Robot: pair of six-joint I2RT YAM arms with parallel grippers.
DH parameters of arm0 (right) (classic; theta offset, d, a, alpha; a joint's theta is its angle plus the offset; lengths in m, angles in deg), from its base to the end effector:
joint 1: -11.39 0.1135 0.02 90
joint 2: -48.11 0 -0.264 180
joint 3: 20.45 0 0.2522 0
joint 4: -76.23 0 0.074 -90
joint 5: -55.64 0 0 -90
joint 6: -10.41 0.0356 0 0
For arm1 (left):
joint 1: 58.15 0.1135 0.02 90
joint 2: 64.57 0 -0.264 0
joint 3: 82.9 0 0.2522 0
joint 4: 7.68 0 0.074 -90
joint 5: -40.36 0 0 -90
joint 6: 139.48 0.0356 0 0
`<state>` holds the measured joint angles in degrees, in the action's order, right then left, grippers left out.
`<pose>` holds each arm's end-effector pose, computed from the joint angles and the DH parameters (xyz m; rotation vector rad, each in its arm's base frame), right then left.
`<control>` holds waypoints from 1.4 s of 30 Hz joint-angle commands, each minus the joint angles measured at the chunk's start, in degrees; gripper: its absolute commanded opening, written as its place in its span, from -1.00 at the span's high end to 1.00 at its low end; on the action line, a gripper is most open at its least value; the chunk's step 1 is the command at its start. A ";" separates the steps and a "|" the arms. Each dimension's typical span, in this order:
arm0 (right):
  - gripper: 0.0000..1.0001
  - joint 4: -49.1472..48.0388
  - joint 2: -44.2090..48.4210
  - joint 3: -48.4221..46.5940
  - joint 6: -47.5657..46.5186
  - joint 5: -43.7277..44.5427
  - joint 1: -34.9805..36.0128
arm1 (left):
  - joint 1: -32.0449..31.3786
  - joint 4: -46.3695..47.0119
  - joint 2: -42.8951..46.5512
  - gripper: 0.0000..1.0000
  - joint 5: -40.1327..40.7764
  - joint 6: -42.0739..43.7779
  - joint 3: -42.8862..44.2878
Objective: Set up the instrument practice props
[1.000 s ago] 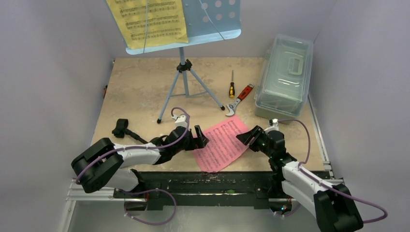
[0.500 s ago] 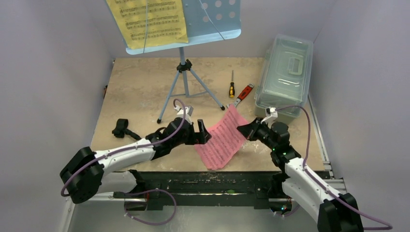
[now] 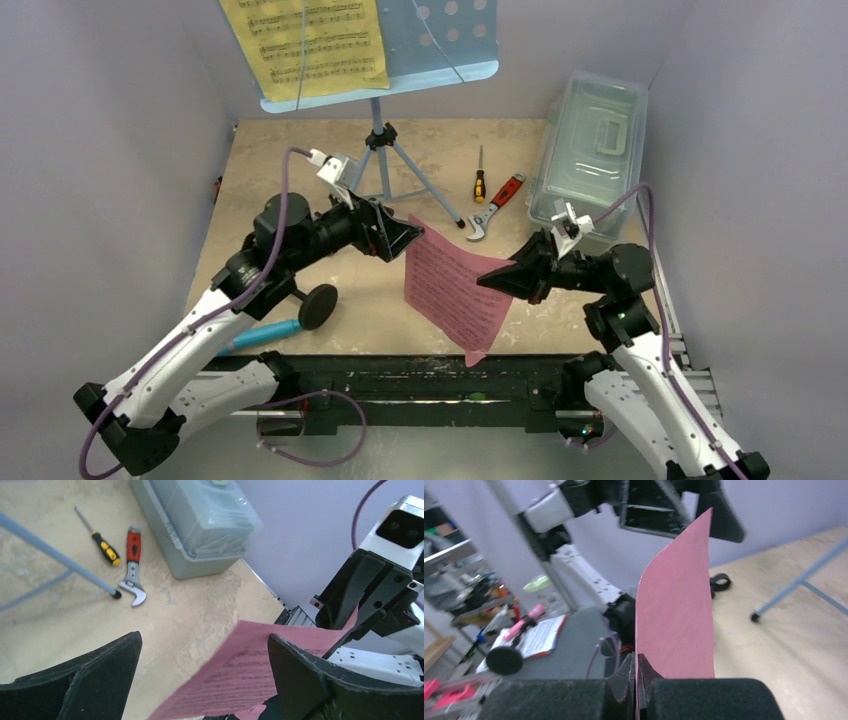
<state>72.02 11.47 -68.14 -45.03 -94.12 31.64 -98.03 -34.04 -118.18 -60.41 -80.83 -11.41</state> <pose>0.1248 0.0788 0.3436 -0.8011 1.3989 1.4334 0.1578 -0.1405 0.3874 0.2850 1.8180 -1.0612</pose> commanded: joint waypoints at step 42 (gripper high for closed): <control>-0.14 25.43 -37.92 -66.49 -10.83 36.82 2.42 | 0.01 -16.38 9.18 1.00 13.64 11.47 15.91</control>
<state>95.43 -20.62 -125.01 -51.56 -66.06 33.26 -98.03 -45.19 -108.80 -56.41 -70.82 0.18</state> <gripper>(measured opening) 0.583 0.003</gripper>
